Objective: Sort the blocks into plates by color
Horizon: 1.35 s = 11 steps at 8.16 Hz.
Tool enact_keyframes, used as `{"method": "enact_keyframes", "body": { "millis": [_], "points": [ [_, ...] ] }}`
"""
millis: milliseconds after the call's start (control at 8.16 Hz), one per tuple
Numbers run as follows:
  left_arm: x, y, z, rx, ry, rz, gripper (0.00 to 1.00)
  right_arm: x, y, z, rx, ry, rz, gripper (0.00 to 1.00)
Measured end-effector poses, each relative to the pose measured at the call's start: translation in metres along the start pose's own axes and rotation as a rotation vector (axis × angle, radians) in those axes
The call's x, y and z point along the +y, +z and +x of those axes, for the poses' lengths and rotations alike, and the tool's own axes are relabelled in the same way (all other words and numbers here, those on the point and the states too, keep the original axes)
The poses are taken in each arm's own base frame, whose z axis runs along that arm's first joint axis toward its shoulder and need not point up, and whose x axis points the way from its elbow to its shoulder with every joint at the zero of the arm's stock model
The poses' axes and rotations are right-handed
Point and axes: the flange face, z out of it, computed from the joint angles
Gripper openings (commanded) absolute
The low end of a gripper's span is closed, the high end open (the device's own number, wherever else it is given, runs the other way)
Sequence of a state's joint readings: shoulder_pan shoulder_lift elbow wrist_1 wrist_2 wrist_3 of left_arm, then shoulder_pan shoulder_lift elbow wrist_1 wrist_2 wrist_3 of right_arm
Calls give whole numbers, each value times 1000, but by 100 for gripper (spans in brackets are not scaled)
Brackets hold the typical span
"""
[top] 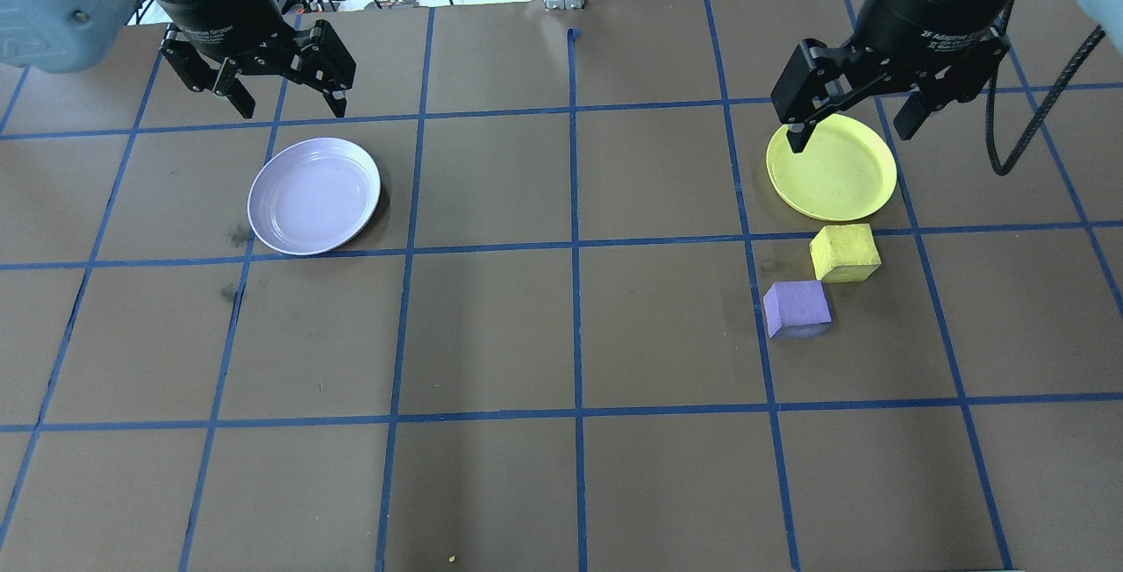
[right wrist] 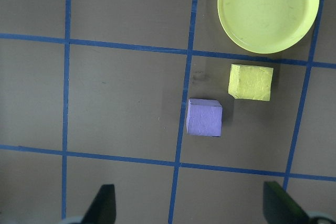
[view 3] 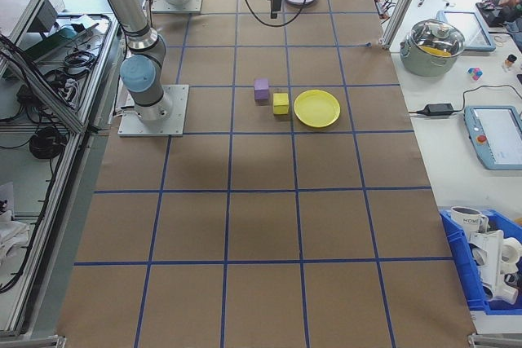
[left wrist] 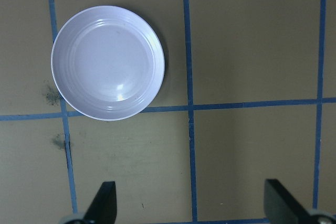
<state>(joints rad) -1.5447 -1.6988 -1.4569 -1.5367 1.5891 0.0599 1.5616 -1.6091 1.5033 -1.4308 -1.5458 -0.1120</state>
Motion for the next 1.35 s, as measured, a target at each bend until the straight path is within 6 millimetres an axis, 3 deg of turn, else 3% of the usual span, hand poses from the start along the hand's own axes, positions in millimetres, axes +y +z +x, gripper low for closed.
{"method": "enact_keyframes", "body": {
  "millis": [735, 1348],
  "points": [
    [6, -9, -5, -8, 0, 16, 100, -1, 1, 0, -1, 0, -1, 100],
    [20, -33, -5, -15, 2, 57, 100, -3, 4, 1, 0, -1, -1, 100]
  ]
}}
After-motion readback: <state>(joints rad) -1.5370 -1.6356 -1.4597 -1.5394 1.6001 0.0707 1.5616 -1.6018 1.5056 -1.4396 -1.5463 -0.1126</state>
